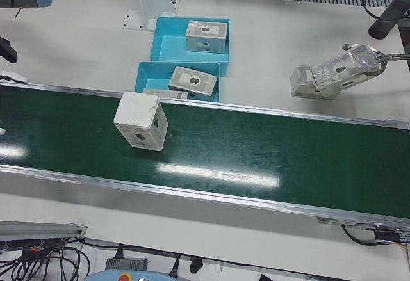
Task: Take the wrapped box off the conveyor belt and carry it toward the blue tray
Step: 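Move the right hand along the belt toward the white wrapped box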
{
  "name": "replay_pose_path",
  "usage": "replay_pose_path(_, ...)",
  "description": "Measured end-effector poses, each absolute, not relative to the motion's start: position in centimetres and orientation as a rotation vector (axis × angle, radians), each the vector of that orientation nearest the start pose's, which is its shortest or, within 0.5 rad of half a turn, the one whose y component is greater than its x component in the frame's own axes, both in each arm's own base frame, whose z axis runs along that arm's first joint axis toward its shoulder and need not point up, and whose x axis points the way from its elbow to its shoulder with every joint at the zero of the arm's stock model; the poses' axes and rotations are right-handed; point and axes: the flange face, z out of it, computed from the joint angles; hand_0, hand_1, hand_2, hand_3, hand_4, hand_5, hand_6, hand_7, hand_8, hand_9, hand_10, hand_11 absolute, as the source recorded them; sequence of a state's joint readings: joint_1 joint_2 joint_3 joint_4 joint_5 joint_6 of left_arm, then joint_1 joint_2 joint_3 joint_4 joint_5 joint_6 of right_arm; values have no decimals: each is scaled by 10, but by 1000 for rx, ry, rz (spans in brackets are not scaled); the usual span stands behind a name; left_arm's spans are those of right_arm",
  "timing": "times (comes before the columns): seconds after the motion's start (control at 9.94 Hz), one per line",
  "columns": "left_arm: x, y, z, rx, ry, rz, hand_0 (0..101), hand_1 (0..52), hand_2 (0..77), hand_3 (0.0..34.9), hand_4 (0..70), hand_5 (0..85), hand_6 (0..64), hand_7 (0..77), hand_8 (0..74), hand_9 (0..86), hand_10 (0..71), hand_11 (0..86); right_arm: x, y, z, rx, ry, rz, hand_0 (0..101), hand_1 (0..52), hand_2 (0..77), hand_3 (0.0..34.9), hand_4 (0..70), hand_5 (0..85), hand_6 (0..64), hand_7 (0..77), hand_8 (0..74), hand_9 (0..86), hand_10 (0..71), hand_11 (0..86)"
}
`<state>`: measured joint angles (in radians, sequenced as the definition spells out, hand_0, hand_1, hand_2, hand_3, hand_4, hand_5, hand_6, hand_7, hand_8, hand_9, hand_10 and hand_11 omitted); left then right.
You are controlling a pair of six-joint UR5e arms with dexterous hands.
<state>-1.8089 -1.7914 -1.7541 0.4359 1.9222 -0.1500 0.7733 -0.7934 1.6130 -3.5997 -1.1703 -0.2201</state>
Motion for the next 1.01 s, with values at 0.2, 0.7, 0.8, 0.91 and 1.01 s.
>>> replay_pose_path(0.2, -225, -505, 526, -303, 2191, -2279, 0, 0, 11, 0, 0, 5, 0, 5, 5, 0, 0, 0, -384, -599, 240, 438, 2761, -1950, 482, 104, 147, 153, 169, 251, 55, 256, 5, 38, 0, 11)
replay_pose_path(0.7, -225, -505, 526, -303, 2191, -2279, 0, 0, 5, 0, 0, 11, 0, 5, 5, 0, 5, 0, -398, -592, 224, 474, 2767, -1919, 492, 175, 185, 170, 180, 262, 82, 273, 5, 38, 0, 11)
replay_pose_path(0.8, -225, -505, 526, -303, 2191, -2279, 0, 0, 11, 0, 0, 11, 0, 5, 5, 0, 5, 0, -399, -590, 226, 481, 2765, -1922, 492, 175, 185, 170, 180, 262, 82, 273, 5, 38, 0, 11)
replay_pose_path(0.91, -225, -505, 526, -303, 2191, -2279, 0, 0, 11, 0, 0, 11, 0, 5, 5, 0, 5, 0, -400, -589, 227, 484, 2763, -1925, 490, 175, 191, 163, 169, 262, 82, 245, 5, 38, 0, 11)
replay_pose_path(1.01, -225, -505, 526, -303, 2191, -2279, 0, 0, 11, 0, 0, 11, 0, 5, 5, 0, 0, 0, -401, -589, 228, 486, 2762, -1927, 490, 175, 191, 163, 169, 262, 82, 245, 5, 38, 0, 11)
